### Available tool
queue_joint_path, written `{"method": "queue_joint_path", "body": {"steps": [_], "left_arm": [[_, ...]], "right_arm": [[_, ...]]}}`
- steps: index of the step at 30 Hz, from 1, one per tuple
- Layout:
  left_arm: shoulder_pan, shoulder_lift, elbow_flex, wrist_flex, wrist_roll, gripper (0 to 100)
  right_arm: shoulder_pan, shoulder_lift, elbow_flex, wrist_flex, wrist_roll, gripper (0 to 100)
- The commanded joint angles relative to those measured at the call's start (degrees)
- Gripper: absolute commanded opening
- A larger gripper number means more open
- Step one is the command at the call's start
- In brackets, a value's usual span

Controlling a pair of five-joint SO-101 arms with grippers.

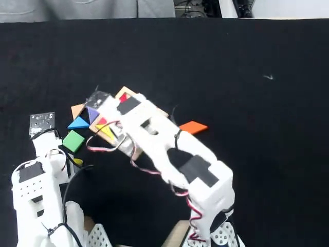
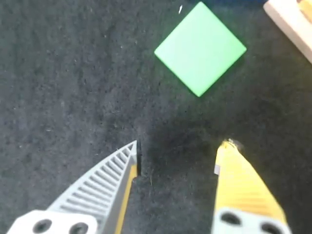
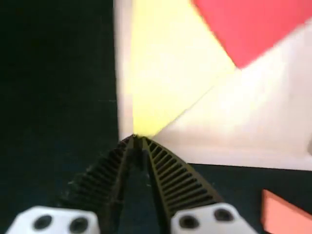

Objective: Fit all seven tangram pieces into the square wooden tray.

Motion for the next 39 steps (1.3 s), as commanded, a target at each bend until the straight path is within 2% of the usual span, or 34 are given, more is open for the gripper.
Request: {"method": "queue_joint_path", "body": {"steps": [1, 8, 13, 18, 22, 25, 27, 31, 39], "left_arm": [[0.5, -0.4, -0.2, -0.5, 0.3, 26], [0.5, -0.4, 0.2, -0.5, 0.3, 26], [0.5, -0.4, 0.3, -0.5, 0.3, 26], [0.6, -0.4, 0.3, -0.5, 0.3, 26], [0.5, -0.4, 0.3, -0.5, 0.3, 26], [0.5, -0.4, 0.3, -0.5, 0.3, 26], [0.5, -0.4, 0.3, -0.5, 0.3, 26], [0.5, -0.4, 0.3, -0.5, 0.3, 26], [0.5, -0.4, 0.3, -0.6, 0.3, 26]], "right_arm": [[3.2, -0.7, -2.4, -0.7, 1.8, 1.0], [4.5, -6.2, -5.4, 4.8, 1.1, 1.0], [10.5, -7.9, 0.6, -3.4, -8.4, 1.0], [14.7, -11.6, 6.5, -5.9, -25.5, 1.0], [12.1, -15.3, 12.8, -9.4, -25.7, 1.1], [13.7, -14.4, 13.5, -11.9, -26.8, 1.3], [14.8, -12.7, 11.3, -11.8, -31.6, 4.8], [14.6, -7.2, 4.9, -7.5, -41.1, 23.8], [11.5, 4.9, -7.6, -2.4, -45.3, 23.0]]}}
